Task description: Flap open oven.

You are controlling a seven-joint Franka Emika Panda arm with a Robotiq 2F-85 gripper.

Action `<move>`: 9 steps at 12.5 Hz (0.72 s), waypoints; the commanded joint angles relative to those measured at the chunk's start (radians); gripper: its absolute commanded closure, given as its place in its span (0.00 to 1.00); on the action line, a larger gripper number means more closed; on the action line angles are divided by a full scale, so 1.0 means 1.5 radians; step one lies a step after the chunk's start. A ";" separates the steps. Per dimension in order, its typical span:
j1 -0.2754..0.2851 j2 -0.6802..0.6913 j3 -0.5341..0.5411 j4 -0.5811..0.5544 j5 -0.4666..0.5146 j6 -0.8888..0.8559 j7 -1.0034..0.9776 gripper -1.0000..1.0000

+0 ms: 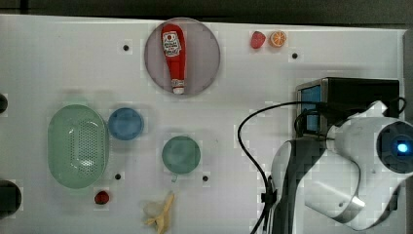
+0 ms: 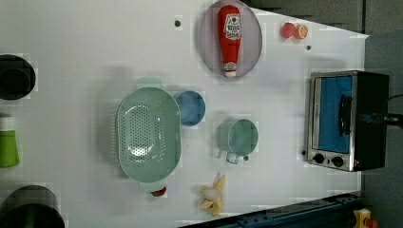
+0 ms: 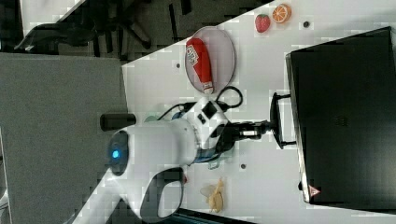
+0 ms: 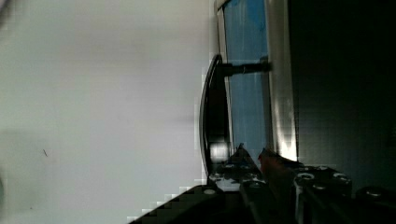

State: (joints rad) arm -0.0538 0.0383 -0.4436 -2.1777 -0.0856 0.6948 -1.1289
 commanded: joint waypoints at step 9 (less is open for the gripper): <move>0.007 0.101 0.001 -0.009 -0.001 0.091 -0.038 0.83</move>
State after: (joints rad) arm -0.0496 0.1897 -0.4453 -2.1914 -0.0903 0.8291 -1.1543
